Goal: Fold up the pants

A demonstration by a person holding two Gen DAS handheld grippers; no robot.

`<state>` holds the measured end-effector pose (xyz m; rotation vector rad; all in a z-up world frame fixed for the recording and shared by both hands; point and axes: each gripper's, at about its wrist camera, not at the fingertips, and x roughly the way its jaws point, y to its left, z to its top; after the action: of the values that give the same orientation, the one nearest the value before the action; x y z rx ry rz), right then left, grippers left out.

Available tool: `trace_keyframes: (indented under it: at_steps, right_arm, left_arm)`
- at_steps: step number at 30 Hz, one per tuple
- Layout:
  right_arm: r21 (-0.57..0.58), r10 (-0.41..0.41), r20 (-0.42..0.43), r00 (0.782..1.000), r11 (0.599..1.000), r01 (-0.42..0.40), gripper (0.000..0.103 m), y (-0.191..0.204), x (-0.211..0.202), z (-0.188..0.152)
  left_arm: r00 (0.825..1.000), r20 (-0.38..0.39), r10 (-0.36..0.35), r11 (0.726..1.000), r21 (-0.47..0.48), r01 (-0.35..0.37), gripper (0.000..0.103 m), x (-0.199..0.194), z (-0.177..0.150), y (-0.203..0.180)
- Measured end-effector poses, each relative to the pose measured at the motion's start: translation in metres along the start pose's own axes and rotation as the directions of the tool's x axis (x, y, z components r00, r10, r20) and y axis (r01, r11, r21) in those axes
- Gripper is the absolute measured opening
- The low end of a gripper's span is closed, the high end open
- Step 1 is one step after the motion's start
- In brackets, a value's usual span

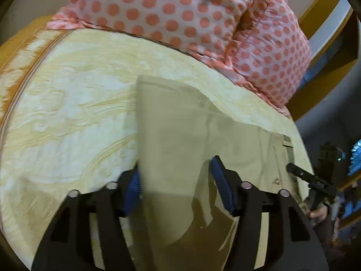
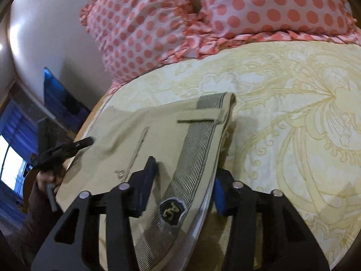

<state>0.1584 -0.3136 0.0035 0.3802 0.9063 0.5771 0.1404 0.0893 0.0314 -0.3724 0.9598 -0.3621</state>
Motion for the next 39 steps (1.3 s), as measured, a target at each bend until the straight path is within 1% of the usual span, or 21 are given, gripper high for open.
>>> trace_keyframes:
  at_steps: [3,4,5,8,9,10,11,12,16,18,23,25,27,30,32,33,34,35,36,37,39]
  right_arm:
    - [0.04,0.049,0.0,0.999,0.998,-0.049,0.042,-0.008,0.003,0.004]
    - [0.043,0.073,-0.003,0.997,0.996,-0.073,0.034,-0.009,0.003,0.004]
    - [0.046,0.098,-0.002,0.995,0.994,-0.098,0.03,-0.009,0.001,0.003]
    - [0.092,0.118,-0.019,0.993,0.989,-0.116,0.031,-0.017,0.006,0.005]
    - [0.13,0.151,-0.02,0.988,0.981,-0.147,0.032,-0.022,0.01,0.006]
    - [0.133,0.161,-0.021,0.987,0.979,-0.157,0.03,-0.022,0.01,0.007]
    - [0.127,0.171,-0.022,0.985,0.978,-0.167,0.021,-0.021,0.01,0.007]
    - [0.129,0.205,-0.016,0.979,0.971,-0.202,0.019,-0.019,0.008,0.008]
    - [0.158,0.284,0.022,0.959,0.946,-0.284,0.011,-0.023,-0.001,0.016]
    - [0.142,0.275,0.035,0.961,0.95,-0.277,0.01,-0.024,-0.002,0.026]
    - [0.122,0.246,0.101,0.964,0.959,-0.258,0.009,-0.038,0.006,0.072]
    - [0.131,0.205,0.135,0.969,0.966,-0.223,0.009,-0.052,0.017,0.101]
    - [0.126,0.122,0.128,0.984,0.982,-0.138,0.01,-0.065,0.034,0.119]
    - [0.129,-0.027,0.011,1.0,0.991,0.026,0.02,-0.074,0.06,0.122]
    - [0.102,-0.097,0.019,0.995,0.99,0.094,0.032,-0.07,0.049,0.119]
    - [0.081,-0.115,0.044,0.992,0.991,0.111,0.035,-0.065,0.042,0.118]
    - [0.052,-0.118,0.084,0.989,0.992,0.114,0.043,-0.058,0.032,0.116]
    - [0.033,-0.105,0.116,0.988,0.994,0.102,0.056,-0.053,0.025,0.114]
    - [0.021,-0.047,0.132,0.99,0.999,0.045,0.062,-0.044,0.02,0.111]
    - [0.014,0.006,0.124,0.992,1.0,-0.008,0.066,-0.039,0.021,0.109]
    - [-0.007,0.082,0.066,0.994,0.997,-0.082,0.066,-0.024,0.034,0.102]
  left_arm:
    - [0.998,-0.048,-0.033,0.999,0.03,0.034,0.067,0.01,0.011,-0.004]
    - [0.996,-0.063,-0.059,0.998,0.02,0.061,0.066,0.012,0.015,-0.001]
    - [0.995,-0.068,-0.069,0.998,0.006,0.07,0.063,0.015,0.018,0.0]
    - [0.989,-0.079,-0.124,0.991,-0.051,0.12,0.054,0.017,0.023,0.012]
    - [0.987,-0.078,-0.137,0.989,-0.071,0.132,0.045,0.018,0.023,0.016]
    - [0.987,-0.082,-0.137,0.986,-0.106,0.128,0.027,0.019,0.023,0.022]
    - [0.985,-0.082,-0.154,0.982,-0.126,0.143,0.022,0.021,0.023,0.024]
    - [0.982,-0.067,-0.179,0.974,-0.152,0.167,0.018,0.02,0.022,0.026]
    - [0.986,-0.034,-0.162,0.98,-0.126,0.157,0.013,0.012,0.027,0.015]
    - [0.986,-0.014,-0.166,0.98,-0.117,0.163,0.012,0.01,0.036,0.011]
    - [0.989,0.077,-0.123,0.99,-0.054,0.127,0.01,0.018,0.089,-0.011]
    - [0.99,0.116,-0.077,0.997,-0.023,0.08,0.012,0.032,0.114,-0.017]
    - [0.994,0.109,0.004,1.0,-0.001,-0.004,0.015,0.055,0.131,-0.02]
    - [0.989,0.023,0.149,0.988,-0.04,-0.148,0.023,0.084,0.139,-0.01]
    - [0.979,0.062,0.192,0.981,-0.018,-0.191,0.027,0.072,0.134,-0.009]
    - [0.967,0.1,0.235,0.971,0.011,-0.238,0.035,0.06,0.129,-0.012]
    - [0.959,0.132,0.25,0.966,0.033,-0.256,0.04,0.049,0.124,-0.016]
    - [0.96,0.166,0.227,0.97,0.046,-0.238,0.04,0.035,0.118,-0.022]
    - [0.966,0.176,0.187,0.979,0.048,-0.198,0.042,0.027,0.113,-0.026]
    - [0.981,0.17,0.097,0.993,0.054,-0.108,0.048,0.019,0.106,-0.034]
    - [0.99,0.139,-0.021,0.996,0.085,0.009,0.054,0.018,0.092,-0.05]
